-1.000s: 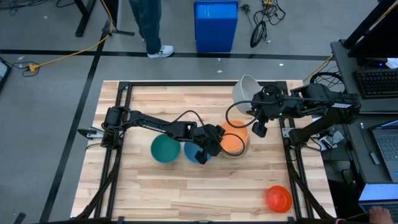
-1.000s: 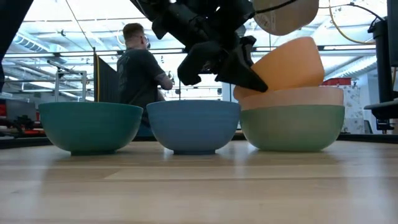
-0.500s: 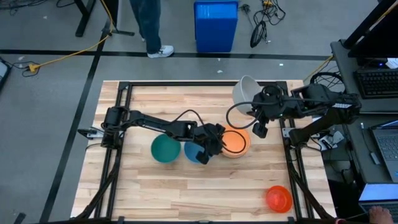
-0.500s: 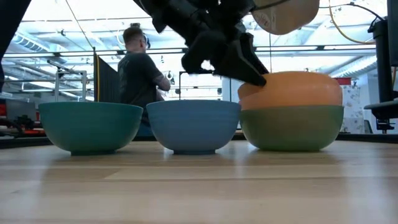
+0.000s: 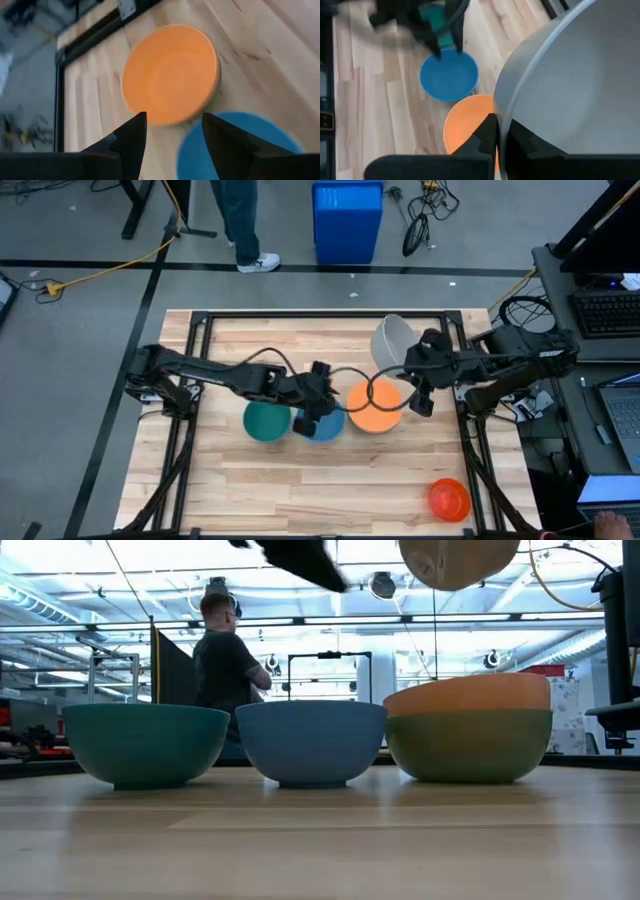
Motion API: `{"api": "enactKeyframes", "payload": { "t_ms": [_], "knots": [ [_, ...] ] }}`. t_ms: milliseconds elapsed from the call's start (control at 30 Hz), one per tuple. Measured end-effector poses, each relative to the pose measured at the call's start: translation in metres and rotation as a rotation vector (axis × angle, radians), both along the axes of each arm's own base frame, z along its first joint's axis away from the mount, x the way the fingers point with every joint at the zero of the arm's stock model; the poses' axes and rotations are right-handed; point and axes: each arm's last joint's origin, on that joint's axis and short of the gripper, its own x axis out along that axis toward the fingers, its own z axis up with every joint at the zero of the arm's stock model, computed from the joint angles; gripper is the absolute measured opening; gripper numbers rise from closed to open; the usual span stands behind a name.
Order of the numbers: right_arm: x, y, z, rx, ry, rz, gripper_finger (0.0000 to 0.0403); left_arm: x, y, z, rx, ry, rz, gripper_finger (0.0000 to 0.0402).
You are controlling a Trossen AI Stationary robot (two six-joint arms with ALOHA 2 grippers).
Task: Nest bowls inside each other
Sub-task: Stack the grey bowl on top of the orange bowl
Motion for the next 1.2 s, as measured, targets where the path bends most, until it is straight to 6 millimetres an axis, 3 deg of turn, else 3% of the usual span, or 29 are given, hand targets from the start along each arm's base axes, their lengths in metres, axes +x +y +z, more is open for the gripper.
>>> {"api": "enactKeyframes", "payload": {
  "t_ms": [200, 400, 867, 1200],
  "knots": [
    [0.022, 0.013, -0.038, -0.005, 0.096, -0.001, 0.0, -0.048, 0.005, 0.027, -0.151, 0.068, 0.219, 0.018],
    [0.046, 0.027, -0.079, 0.066, 0.11, 0.05, 0.0, -0.077, 0.006, 0.037, -0.198, 0.127, 0.345, 0.018],
    [0.066, 0.039, -0.14, 0.094, 0.304, -0.02, 0.0, -0.086, -0.005, 0.021, -0.204, 0.211, 0.377, 0.018],
    [0.07, 0.041, -0.16, 0.119, 0.318, -0.055, 0.0, -0.087, -0.006, 0.019, -0.225, 0.21, 0.408, 0.018]
  ]
}}
